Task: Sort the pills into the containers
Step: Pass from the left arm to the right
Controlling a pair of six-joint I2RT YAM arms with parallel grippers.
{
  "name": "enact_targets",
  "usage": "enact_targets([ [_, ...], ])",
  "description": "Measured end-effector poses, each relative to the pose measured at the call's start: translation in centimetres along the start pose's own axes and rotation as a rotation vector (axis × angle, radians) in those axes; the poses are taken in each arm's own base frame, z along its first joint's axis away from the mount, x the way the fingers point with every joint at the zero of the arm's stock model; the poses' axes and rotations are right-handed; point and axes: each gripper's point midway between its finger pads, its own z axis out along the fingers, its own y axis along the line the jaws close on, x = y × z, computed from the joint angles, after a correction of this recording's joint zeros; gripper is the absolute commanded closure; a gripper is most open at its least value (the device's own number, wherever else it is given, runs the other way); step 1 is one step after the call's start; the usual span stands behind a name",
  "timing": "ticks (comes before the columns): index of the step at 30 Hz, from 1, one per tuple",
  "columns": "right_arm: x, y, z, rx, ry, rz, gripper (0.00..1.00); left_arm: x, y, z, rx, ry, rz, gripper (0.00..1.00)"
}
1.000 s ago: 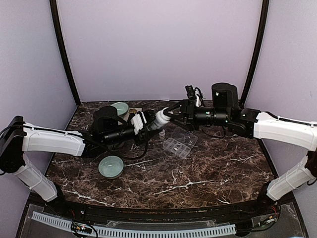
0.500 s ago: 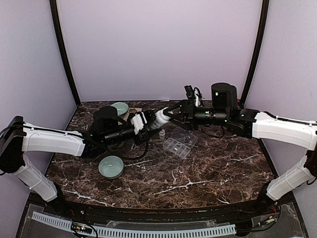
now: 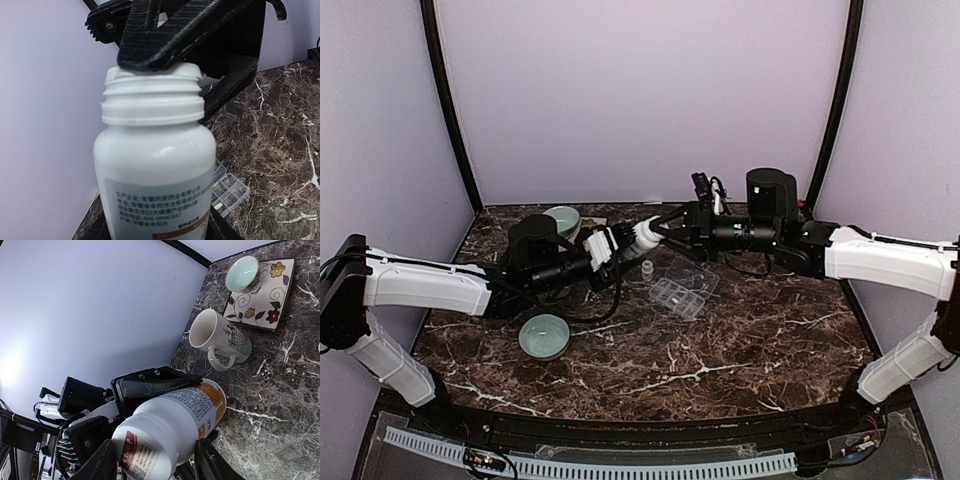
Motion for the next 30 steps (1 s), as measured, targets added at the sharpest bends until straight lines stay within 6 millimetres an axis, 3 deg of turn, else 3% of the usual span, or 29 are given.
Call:
enact_targets([
  [7,0.3,-0.4,0.1,-0.003,0.025,0.007,0.50,0.4,-0.2,0.0,0.003,0.017,0.012,0.93],
  [13,0.2,-0.2,0.4,0.013,0.036,-0.021,0.44,0.5,0.0,0.0,-0.004,0.029,0.012,0.93],
  [21,-0.6,1.2,0.1,0.161,0.022,-0.199,0.44,-0.9,0.8,0.3,-0.019,0.007,0.007,0.93],
  [26,0.0,1.2,-0.3,0.285,0.023,-0.324,0.45,-1.3,0.1,0.5,0.022,0.006,-0.003,0.93],
  [30,0.5,0.9,-0.4,0.361,0.041,-0.394,0.53,-1.6,-0.6,0.5,0.053,0.001,-0.008,0.93],
])
